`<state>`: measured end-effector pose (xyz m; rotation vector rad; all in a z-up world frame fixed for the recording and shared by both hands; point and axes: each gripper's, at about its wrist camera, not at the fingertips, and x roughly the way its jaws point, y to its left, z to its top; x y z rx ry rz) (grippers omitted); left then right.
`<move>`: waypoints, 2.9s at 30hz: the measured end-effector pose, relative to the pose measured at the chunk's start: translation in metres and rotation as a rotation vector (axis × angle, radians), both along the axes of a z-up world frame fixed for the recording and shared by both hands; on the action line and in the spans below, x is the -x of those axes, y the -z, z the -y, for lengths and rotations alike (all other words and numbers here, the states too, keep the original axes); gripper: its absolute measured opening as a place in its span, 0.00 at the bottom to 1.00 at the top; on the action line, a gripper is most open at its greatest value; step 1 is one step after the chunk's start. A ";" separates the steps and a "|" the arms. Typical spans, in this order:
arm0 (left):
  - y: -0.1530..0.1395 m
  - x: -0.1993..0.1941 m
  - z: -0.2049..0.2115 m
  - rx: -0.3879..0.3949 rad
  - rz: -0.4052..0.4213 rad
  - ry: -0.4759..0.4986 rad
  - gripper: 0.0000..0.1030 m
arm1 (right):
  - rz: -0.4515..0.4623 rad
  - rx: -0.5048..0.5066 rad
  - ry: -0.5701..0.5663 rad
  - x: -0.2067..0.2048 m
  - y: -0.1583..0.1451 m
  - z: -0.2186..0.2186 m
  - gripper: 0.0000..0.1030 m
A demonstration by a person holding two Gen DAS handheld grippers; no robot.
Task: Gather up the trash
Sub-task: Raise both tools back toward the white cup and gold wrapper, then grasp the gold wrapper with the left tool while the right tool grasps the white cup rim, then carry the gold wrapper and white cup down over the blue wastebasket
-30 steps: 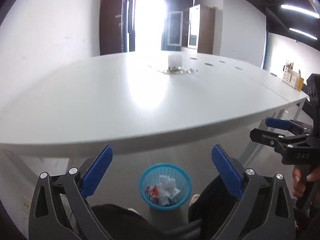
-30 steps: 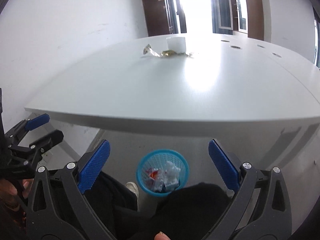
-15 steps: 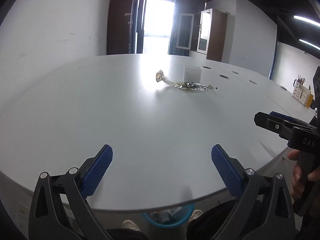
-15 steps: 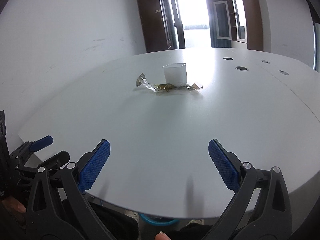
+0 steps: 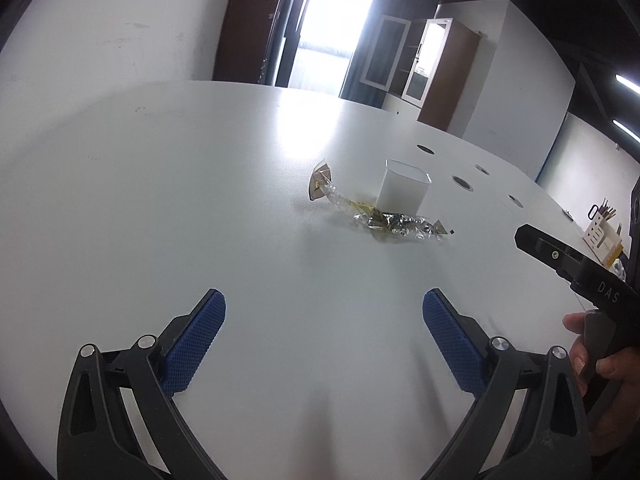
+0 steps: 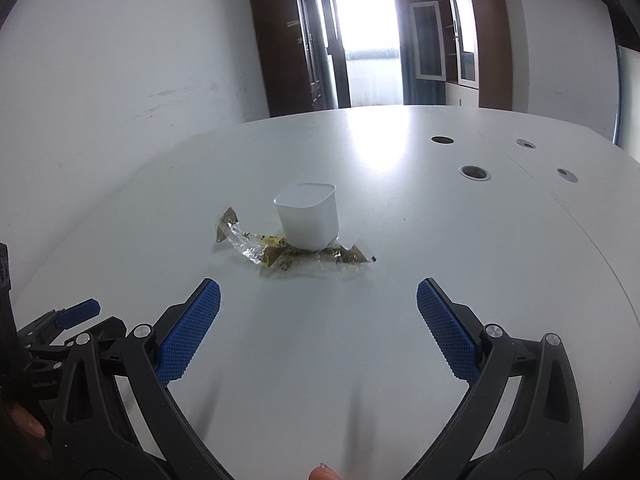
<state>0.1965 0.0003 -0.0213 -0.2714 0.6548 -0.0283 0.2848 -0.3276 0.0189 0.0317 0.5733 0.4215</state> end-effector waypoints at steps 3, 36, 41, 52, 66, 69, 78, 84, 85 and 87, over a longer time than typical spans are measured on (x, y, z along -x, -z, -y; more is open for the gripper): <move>0.002 -0.024 -0.001 0.039 -0.044 0.026 0.94 | -0.005 0.013 -0.008 -0.022 -0.009 -0.006 0.91; 0.036 -0.189 -0.005 0.002 -0.218 0.102 0.36 | -0.226 0.075 -0.080 -0.191 0.031 -0.060 0.36; 0.027 -0.182 -0.005 -0.003 -0.174 0.119 0.22 | -0.238 0.058 -0.093 -0.189 0.035 -0.059 0.14; 0.014 -0.155 -0.015 0.046 -0.101 0.102 0.12 | -0.159 -0.014 -0.086 -0.157 0.015 -0.039 0.11; -0.032 -0.001 -0.011 0.044 0.039 0.088 0.12 | -0.043 -0.029 -0.078 -0.036 -0.028 -0.008 0.11; -0.038 0.038 -0.017 0.042 0.052 0.062 0.12 | -0.037 -0.026 -0.086 -0.002 -0.030 -0.006 0.11; -0.040 0.147 -0.031 0.043 0.126 0.022 0.11 | 0.018 -0.024 -0.106 0.093 -0.021 0.013 0.11; -0.024 0.192 -0.024 -0.001 0.096 0.005 0.11 | 0.028 -0.027 -0.115 0.144 -0.014 0.026 0.11; -0.021 0.199 -0.024 -0.009 0.086 0.005 0.11 | 0.027 -0.023 -0.121 0.151 -0.013 0.026 0.11; -0.014 0.209 -0.024 -0.022 0.072 0.001 0.11 | 0.023 -0.017 -0.134 0.165 -0.008 0.027 0.11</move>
